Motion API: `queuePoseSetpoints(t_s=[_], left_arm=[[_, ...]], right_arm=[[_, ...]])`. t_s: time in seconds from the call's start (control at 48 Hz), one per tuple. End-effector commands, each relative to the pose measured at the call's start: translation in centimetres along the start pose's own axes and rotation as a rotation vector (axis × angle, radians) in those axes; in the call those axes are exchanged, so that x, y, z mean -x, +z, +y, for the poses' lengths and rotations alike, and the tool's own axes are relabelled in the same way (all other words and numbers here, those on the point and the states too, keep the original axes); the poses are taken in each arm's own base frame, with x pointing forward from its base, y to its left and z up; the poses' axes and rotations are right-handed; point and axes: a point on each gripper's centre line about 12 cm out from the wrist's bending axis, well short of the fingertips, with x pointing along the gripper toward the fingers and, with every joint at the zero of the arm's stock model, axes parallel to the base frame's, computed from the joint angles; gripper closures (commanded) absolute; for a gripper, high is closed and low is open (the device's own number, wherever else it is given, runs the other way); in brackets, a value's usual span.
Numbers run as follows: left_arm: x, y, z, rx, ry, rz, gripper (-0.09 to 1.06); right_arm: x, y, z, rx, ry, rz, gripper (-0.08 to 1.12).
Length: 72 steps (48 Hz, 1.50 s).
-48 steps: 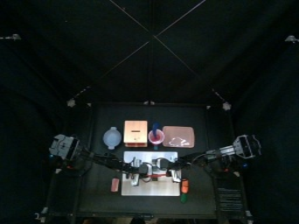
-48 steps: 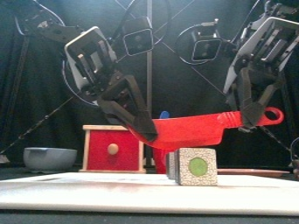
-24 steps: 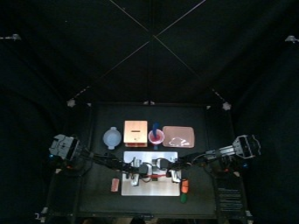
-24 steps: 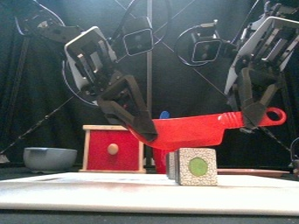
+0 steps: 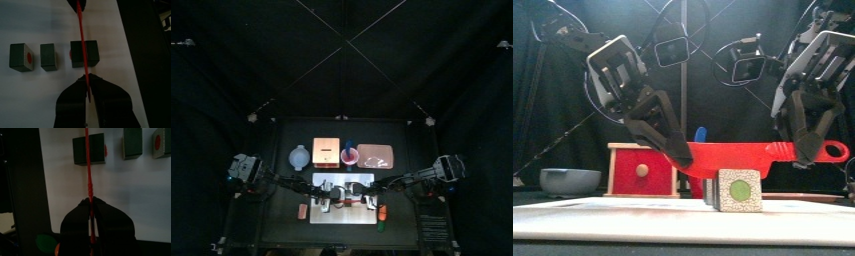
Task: Place sushi on board then cut the sushi with the knife then place the pieces on the plate
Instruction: Cut the sushi into 4 pieces
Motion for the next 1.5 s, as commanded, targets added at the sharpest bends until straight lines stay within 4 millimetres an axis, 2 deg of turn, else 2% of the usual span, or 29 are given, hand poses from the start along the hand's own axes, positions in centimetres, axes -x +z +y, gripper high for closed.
queuePoseSetpoints(t_s=[0.021, 0.375, 0.729, 1.021, 1.208, 1.5], left_arm=[[0.1, 0.8, 0.0, 0.002, -0.001, -0.025, 0.49], [-0.7, -0.2, -0.1, 0.025, 0.002, 0.006, 0.49], [-1.2, -0.9, -0.1, 0.049, 0.006, 0.026, 0.49], [-1.0, -0.5, -1.5, 0.055, -0.019, 0.015, 0.49], [-0.8, -0.4, -2.2, 0.056, -0.032, 0.01, 0.49], [0.2, 0.8, -2.7, 0.049, -0.045, -0.03, 0.48]], right_arm=[[0.3, 0.6, 0.4, 0.006, 0.008, -0.025, 0.79], [-1.0, 0.2, 0.4, 0.007, 0.002, 0.013, 0.79], [-2.2, 0.0, 1.3, 0.019, 0.012, 0.043, 0.79], [-2.3, -0.1, 2.4, 0.011, 0.039, 0.044, 0.79], [-2.1, 0.6, 2.7, 0.021, 0.044, 0.029, 0.79], [-0.7, 1.7, 3.2, 0.03, 0.061, -0.02, 0.79]])
